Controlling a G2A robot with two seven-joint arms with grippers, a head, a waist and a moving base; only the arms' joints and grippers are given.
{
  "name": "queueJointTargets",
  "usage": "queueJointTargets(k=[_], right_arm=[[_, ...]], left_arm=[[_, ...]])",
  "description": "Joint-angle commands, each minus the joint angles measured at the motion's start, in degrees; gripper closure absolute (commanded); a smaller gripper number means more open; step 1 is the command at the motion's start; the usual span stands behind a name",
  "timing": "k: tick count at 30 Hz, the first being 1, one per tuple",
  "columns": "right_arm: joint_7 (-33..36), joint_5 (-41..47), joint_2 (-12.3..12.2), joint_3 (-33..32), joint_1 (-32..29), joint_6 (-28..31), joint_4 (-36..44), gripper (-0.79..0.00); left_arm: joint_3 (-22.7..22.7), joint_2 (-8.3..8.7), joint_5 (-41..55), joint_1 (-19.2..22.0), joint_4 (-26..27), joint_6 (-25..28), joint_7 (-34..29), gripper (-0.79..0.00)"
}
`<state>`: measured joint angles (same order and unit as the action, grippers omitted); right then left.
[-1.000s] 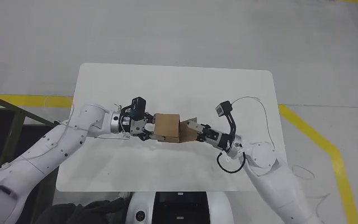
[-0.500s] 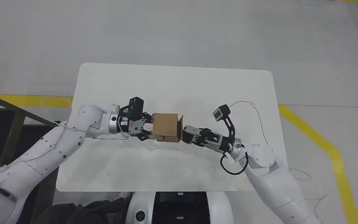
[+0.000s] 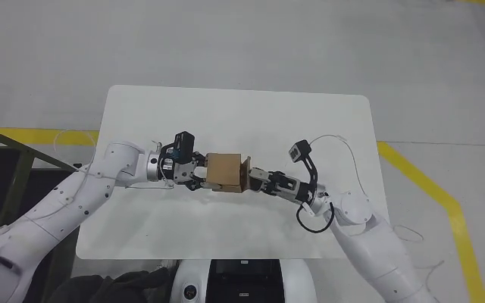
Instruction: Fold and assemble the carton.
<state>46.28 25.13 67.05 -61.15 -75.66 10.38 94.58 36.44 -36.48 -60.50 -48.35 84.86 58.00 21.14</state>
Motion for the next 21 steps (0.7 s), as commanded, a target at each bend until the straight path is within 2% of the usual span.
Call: queueJointTargets(k=[1, 7, 15, 19, 21], right_arm=[[-0.35, -1.08, -0.12, -0.35, -0.19, -0.4, 0.55, -0.234], [-0.92, -5.3, -0.54, -1.08, -0.91, -2.29, 2.46, -0.222], [-3.21, -9.87, -0.79, -1.31, -1.38, -4.36, 4.27, -0.123], [-3.75, -10.54, -0.8, -1.14, -1.56, -4.89, 5.06, -0.145], [-3.92, -9.6, -0.79, -1.36, -1.73, -4.57, 5.2, -0.209]], left_arm=[[0.2, -0.02, 0.01, -0.12, 0.07, 0.0, -0.17, -0.385], [0.93, -0.2, -0.04, -0.5, 0.01, 0.0, -1.32, -0.385], [1.93, -0.7, -0.07, -1.25, 0.02, 0.0, -2.28, -0.382], [2.58, -0.86, -0.14, -1.75, 0.04, 0.0, -2.5, -0.379], [2.88, -0.93, -0.15, -1.97, 0.1, 0.0, -2.68, -0.379]])
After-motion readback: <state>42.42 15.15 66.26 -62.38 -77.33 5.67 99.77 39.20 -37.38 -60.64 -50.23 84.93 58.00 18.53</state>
